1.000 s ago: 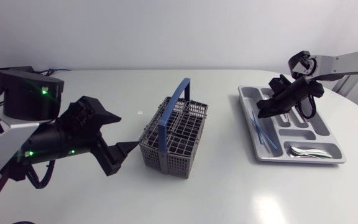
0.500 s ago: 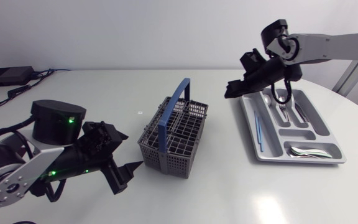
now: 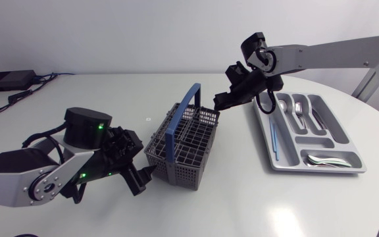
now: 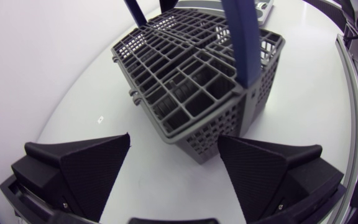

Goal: Unload the cutlery basket into the drawer organizer.

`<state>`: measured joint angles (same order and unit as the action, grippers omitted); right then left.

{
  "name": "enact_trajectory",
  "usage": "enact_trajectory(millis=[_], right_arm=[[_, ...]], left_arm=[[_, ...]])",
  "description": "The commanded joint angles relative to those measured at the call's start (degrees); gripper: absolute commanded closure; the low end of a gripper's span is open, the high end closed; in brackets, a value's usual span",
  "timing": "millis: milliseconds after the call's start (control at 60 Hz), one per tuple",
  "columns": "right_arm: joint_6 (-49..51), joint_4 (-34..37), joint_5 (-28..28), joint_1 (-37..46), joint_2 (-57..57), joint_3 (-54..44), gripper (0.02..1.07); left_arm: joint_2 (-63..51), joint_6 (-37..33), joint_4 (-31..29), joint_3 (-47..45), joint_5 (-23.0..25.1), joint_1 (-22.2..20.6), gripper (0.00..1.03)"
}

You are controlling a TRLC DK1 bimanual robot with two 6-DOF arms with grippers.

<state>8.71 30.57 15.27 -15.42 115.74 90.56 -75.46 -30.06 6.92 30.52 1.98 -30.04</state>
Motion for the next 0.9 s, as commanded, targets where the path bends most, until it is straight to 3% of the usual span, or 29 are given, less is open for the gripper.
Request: enact_trajectory(millis=[0, 433, 883], right_arm=[[-1.5, 0.6, 0.1, -1.5, -1.5, -3.1, 0.35], [-1.5, -0.7, -1.9, -5.1, -11.8, -16.8, 0.35], [-3.1, -1.4, -3.2, -7.3, -16.8, -21.2, 0.35]], left_arm=[[-2.2, -1.0, 1.6, 3.1, -0.7, 1.0, 0.06], [-14.1, -4.0, 8.1, 10.6, -1.3, 10.8, 0.06], [-25.3, -4.0, 8.7, 21.2, -2.0, 15.3, 0.06]])
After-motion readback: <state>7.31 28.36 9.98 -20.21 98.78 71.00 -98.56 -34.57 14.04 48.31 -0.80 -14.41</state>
